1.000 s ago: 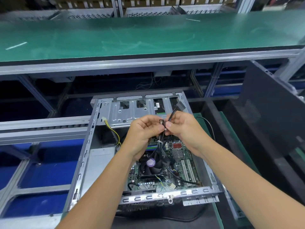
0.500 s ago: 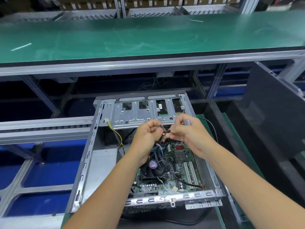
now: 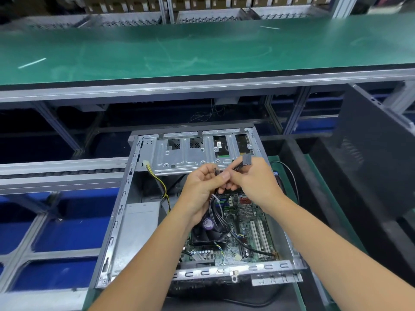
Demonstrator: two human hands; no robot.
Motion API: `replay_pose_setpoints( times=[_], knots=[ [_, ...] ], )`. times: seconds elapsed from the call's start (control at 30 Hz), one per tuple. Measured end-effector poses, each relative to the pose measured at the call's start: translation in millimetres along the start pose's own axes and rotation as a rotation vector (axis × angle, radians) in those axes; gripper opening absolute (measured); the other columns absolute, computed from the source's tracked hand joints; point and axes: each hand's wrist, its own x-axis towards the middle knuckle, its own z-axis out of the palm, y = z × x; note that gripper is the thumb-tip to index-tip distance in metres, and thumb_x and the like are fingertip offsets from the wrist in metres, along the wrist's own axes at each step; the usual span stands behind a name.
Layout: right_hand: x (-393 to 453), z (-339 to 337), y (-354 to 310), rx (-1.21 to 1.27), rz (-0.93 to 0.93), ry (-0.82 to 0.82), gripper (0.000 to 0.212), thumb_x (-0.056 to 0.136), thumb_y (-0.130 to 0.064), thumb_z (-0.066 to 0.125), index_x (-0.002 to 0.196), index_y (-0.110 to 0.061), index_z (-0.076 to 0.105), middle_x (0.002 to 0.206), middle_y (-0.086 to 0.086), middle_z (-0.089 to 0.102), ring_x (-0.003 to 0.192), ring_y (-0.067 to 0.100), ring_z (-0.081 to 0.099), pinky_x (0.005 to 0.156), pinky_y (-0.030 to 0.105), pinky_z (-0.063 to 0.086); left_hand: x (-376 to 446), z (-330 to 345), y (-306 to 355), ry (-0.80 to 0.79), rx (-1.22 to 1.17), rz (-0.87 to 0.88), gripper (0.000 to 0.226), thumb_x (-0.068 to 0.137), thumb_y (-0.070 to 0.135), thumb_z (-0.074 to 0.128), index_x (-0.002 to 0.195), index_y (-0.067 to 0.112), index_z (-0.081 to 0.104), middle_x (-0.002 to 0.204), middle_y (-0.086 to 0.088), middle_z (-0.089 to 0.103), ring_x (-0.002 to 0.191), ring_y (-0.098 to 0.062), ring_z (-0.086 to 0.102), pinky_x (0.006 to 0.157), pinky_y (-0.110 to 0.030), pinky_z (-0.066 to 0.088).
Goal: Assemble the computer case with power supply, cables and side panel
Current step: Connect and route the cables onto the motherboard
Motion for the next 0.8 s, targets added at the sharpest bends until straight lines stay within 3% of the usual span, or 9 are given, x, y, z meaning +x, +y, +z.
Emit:
replay_pose_setpoints(
  times=[0.17,0.33,0.63,0.8],
  knots=[
    [4.0,5.1,-1.1,0.058,0.082,0.076,0.021,0.094,0.002,0.06,0.075,-0.006,0.06,0.05,0.003,0.063,0.051,0.023,0.065,0.05,0.026,0.056,-1.9,-4.2,-0.5,-0.016,0.053,0.01,0.021,0.073,0.003,0.074,0.084,0.009,0.058,0.064,-0.006,0.055,0.054,-0.012,0.053,0.055,-0.019,0.047],
    [7.6,7.3,-4.5,0.031,0.127,0.123,0.018,0.097,-0.002,0.058,0.079,-0.005,0.057,0.046,0.004,0.063,0.044,0.019,0.064,0.047,0.027,0.055,-3.9,-0.2,-0.9,0.02,0.044,0.025,0.017,0.08,-0.007,0.066,0.084,0.008,0.058,0.062,-0.001,0.06,0.055,-0.01,0.058,0.054,-0.018,0.048],
    [3.1,12.4,-2.6,-0.008,0.085,0.272,0.023,0.095,-0.002,0.059,0.073,-0.01,0.06,0.048,0.0,0.064,0.041,0.014,0.06,0.047,0.027,0.052,-1.8,0.4,-1.5,0.01,0.08,0.025,0.017,0.082,-0.007,0.065,0.083,0.009,0.06,0.066,-0.005,0.06,0.059,-0.014,0.058,0.056,-0.019,0.049],
    [9.0,11.4,0.3,0.067,0.115,0.211,0.022,0.096,-0.001,0.057,0.076,-0.009,0.059,0.051,0.002,0.066,0.045,0.015,0.061,0.046,0.023,0.049,-2.9,-4.3,-3.6,0.0,0.042,0.022,0.013,0.08,0.0,0.069,0.091,0.006,0.064,0.072,-0.007,0.064,0.062,-0.014,0.061,0.06,-0.02,0.05]
  ],
)
